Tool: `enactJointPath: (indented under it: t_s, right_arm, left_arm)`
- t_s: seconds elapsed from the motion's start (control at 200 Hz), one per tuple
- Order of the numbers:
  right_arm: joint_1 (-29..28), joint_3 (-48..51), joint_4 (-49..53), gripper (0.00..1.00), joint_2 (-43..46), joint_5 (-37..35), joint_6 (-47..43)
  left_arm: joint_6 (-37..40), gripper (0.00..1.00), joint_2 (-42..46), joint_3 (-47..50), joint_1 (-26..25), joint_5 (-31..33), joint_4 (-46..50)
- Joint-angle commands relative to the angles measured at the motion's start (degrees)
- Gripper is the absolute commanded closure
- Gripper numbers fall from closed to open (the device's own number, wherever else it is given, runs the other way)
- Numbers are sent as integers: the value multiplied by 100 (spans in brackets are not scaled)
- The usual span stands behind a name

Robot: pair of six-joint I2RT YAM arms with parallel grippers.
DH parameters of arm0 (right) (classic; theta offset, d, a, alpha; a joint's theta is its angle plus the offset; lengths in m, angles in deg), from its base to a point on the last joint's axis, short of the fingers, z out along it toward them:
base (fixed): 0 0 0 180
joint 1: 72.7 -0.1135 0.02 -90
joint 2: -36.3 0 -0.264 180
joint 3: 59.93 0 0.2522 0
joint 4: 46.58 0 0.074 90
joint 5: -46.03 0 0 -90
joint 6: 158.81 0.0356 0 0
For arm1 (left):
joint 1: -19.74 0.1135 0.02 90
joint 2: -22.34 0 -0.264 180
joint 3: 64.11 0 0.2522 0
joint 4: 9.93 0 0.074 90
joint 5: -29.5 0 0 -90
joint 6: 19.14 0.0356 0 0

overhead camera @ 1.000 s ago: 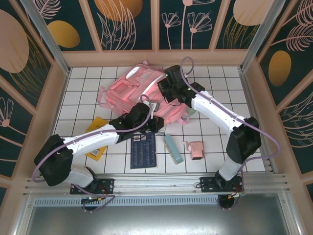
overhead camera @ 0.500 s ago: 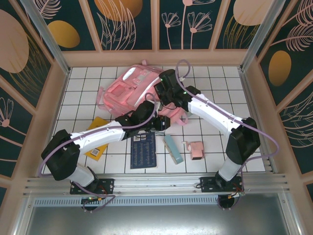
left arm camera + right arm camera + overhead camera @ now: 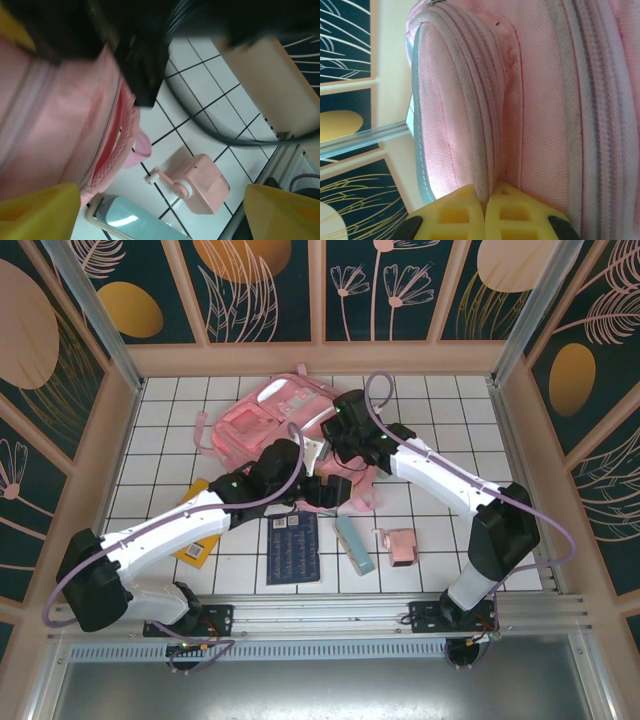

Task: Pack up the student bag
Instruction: Unzip the student bag at the top-center of the table.

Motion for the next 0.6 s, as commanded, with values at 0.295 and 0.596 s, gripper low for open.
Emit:
enactJointPath:
  t_s: [0.295,0.596]
  right_arm:
    - [290,-69,-161,100,193,634,-553]
    - [323,-253,-279,100,100,1033,-812]
  left_arm:
    - [1718,23,301,-604,631,1569,1462]
    - [2061,28,-442,-665,1141,1296,734]
